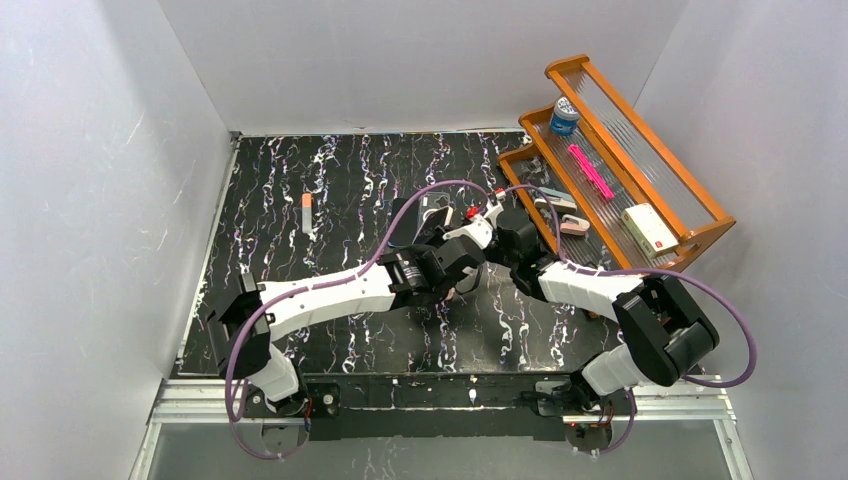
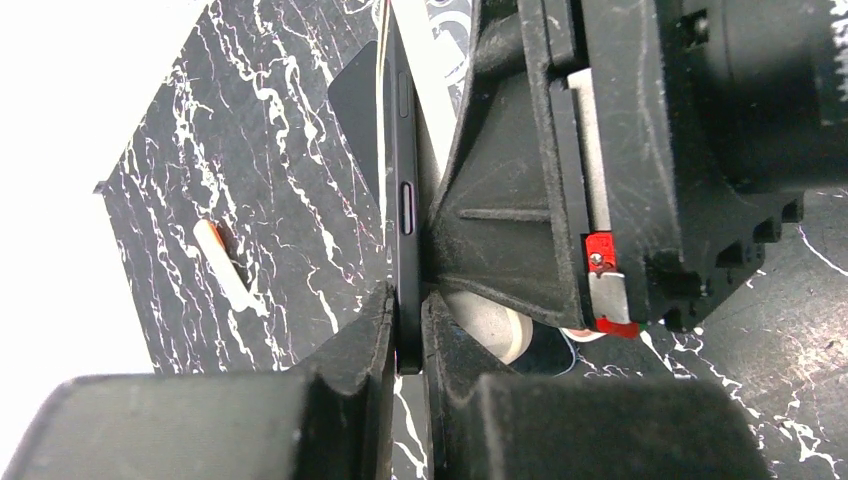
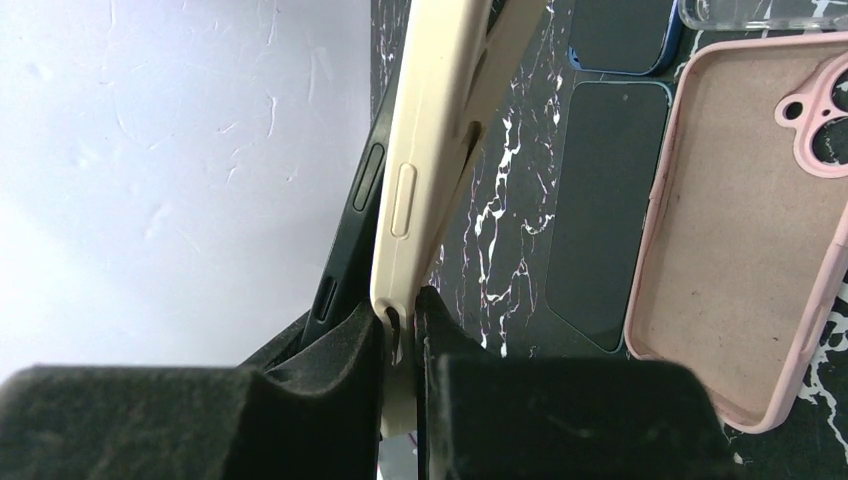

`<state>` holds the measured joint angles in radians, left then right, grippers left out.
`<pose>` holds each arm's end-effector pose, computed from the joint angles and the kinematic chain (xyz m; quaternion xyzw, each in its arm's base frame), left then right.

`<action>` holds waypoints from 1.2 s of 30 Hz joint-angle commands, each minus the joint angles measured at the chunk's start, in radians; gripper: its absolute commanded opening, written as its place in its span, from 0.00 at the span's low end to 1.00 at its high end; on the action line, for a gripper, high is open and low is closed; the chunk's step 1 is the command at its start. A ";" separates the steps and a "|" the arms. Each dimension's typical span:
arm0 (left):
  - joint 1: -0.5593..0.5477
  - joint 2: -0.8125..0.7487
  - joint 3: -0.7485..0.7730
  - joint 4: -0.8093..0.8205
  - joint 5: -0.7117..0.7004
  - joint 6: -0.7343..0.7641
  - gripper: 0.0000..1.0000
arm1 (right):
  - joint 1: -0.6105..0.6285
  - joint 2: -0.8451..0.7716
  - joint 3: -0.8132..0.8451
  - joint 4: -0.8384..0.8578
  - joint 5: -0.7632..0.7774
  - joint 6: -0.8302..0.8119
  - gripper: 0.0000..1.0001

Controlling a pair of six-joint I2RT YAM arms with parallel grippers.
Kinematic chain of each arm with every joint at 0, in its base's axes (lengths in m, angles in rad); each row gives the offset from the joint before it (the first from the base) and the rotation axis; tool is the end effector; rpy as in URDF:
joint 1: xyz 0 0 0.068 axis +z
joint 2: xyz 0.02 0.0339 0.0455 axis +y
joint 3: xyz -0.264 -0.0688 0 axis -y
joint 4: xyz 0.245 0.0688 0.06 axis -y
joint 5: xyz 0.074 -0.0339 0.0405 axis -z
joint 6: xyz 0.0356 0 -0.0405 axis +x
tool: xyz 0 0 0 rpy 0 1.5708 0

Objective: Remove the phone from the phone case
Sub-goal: Remove the phone case from the phone, then place the phone at the center of the board.

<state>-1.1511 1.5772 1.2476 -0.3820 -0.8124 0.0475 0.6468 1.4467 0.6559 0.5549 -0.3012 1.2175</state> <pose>0.1652 -0.3068 0.2907 0.3352 0.7824 0.1053 0.5141 0.2389 0.1936 0.2183 0.1295 0.7713 0.5616 0.2702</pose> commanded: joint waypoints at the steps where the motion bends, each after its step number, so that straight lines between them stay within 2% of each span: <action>1: -0.001 -0.063 -0.016 -0.025 0.030 -0.041 0.00 | 0.008 -0.008 0.020 0.135 -0.018 -0.004 0.01; 6: 0.000 -0.096 -0.003 -0.032 0.001 -0.041 0.00 | 0.020 0.023 0.030 0.094 -0.010 -0.032 0.01; 11: -0.001 -0.153 0.035 -0.069 0.074 -0.110 0.00 | 0.034 0.050 0.048 0.014 0.039 -0.081 0.01; 17: -0.001 -0.184 0.062 -0.109 0.009 -0.091 0.00 | 0.036 0.079 0.053 0.014 0.046 -0.094 0.01; 24: -0.001 -0.258 0.061 -0.222 0.096 -0.166 0.00 | -0.016 0.096 0.096 -0.045 0.085 -0.142 0.01; 29: -0.001 -0.320 0.011 -0.275 0.000 -0.169 0.00 | -0.068 0.088 0.101 -0.058 0.069 -0.174 0.01; 36: 0.015 -0.303 -0.073 -0.286 -0.174 -0.126 0.00 | -0.167 -0.013 0.052 -0.148 0.053 -0.272 0.01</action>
<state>-1.1492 1.2720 1.2228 -0.6540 -0.8345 -0.0971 0.5312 1.5291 0.7139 0.4274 -0.2443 1.0237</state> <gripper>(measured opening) 0.065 0.194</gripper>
